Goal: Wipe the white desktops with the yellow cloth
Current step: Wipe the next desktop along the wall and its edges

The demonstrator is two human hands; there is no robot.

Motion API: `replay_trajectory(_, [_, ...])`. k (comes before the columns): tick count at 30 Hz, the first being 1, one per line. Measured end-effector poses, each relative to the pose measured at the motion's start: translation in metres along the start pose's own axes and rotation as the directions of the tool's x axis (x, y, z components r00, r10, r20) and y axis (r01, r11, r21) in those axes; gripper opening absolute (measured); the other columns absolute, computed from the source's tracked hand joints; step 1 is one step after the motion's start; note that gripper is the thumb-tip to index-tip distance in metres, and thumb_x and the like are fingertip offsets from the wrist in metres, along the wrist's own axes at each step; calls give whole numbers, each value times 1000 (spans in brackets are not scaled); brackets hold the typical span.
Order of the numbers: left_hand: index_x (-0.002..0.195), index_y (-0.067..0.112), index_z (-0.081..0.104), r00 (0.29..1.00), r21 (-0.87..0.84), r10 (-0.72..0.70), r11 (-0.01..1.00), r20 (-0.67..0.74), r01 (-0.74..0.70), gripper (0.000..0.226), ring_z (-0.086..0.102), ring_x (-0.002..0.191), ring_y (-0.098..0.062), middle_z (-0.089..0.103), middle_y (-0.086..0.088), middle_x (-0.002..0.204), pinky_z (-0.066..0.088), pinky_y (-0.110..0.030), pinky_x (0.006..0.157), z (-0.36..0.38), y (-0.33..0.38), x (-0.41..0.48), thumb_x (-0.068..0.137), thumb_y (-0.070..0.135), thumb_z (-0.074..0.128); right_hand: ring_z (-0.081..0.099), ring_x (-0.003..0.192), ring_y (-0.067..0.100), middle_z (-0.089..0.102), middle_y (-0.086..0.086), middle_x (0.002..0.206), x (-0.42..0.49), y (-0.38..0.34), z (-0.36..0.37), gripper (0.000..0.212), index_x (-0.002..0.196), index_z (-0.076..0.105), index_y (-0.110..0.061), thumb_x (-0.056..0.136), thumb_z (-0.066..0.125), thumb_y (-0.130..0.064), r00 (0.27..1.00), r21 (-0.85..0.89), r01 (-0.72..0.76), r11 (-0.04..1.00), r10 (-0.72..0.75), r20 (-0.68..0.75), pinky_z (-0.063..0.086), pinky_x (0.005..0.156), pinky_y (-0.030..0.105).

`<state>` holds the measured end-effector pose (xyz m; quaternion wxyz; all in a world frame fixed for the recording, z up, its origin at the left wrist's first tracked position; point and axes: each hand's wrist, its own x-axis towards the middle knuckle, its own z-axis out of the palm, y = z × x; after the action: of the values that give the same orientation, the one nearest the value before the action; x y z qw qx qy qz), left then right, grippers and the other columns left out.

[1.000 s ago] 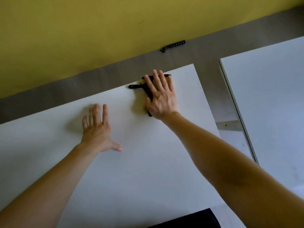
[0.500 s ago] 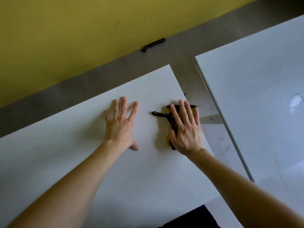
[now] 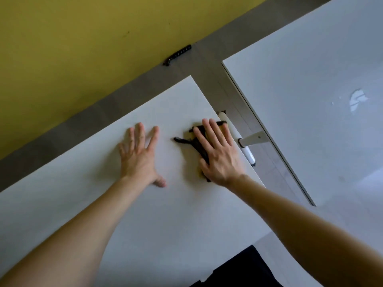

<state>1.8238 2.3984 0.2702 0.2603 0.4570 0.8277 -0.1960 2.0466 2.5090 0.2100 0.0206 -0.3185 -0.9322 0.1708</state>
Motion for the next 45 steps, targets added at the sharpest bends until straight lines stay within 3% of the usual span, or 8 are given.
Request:
replay_trajectory(4, [163,38,-30,1000,2,14,1000,-14,-14,182,-21,164,-40,-32,-10,175,20,-67,129,1,1,-1,41,72,100,6,169,31,12,12,181,-79,1,-1,92,172,26,-20,91,65,-34,995,14,60,998,-61,82,12,133,63])
replay_trajectory(13, [166,39,-24,999,-18,27,999,-36,-27,175,-22,165,-37,-31,-7,176,18,-66,130,2,-4,2,45,72,99,13,167,35,20,17,179,163,-18,-4,78,172,29,-23,98,41,-45,993,-90,-119,989,119,-5,3,135,58])
replay_trajectory(24, [167,38,-23,998,-10,65,998,6,-65,173,-23,165,-35,-30,-8,176,17,-65,130,3,-9,-7,47,81,93,-6,169,28,-1,10,182,-148,-10,9,92,175,12,-25,94,55,-35,931,-36,-364,931,363,-28,7,134,62])
replay_trajectory(29, [173,32,3,982,-91,164,981,-93,-172,152,-11,167,-25,-11,-7,181,13,-53,134,23,-47,-31,57,84,87,-10,169,26,-3,8,183,-111,-26,12,87,175,7,-28,98,43,-49,886,-96,-462,882,464,0,0,135,58])
replay_trajectory(35, [173,29,11,990,-247,-31,969,-135,-4,153,1,168,-25,1,-11,181,20,-53,132,68,-141,-83,53,83,89,2,169,34,10,15,181,68,-120,28,83,174,18,-23,98,41,-51,973,-94,-227,969,230,13,-4,135,57])
replay_trajectory(40, [172,27,6,972,-215,-232,952,-32,220,166,0,168,-26,0,-9,181,28,-54,130,107,-219,-128,43,83,93,-1,168,38,7,20,180,14,-275,89,94,174,18,-17,94,51,-54,940,-60,304,951,-289,180,-2,133,62])
replay_trajectory(43, [172,25,0,973,-169,-230,959,3,227,171,-2,168,-27,-8,-6,181,34,-55,127,122,-231,-134,42,78,97,3,169,34,10,16,181,0,-271,95,88,174,20,-21,97,52,-51,871,-45,458,888,-439,220,1,135,58])
replay_trajectory(45, [171,24,-5,970,-179,-243,954,2,240,172,-2,168,-32,-13,-7,180,33,-54,128,124,-225,-135,43,71,101,5,169,31,12,12,181,11,-224,79,84,174,22,-25,98,52,-45,906,-50,396,917,-382,180,4,135,56])
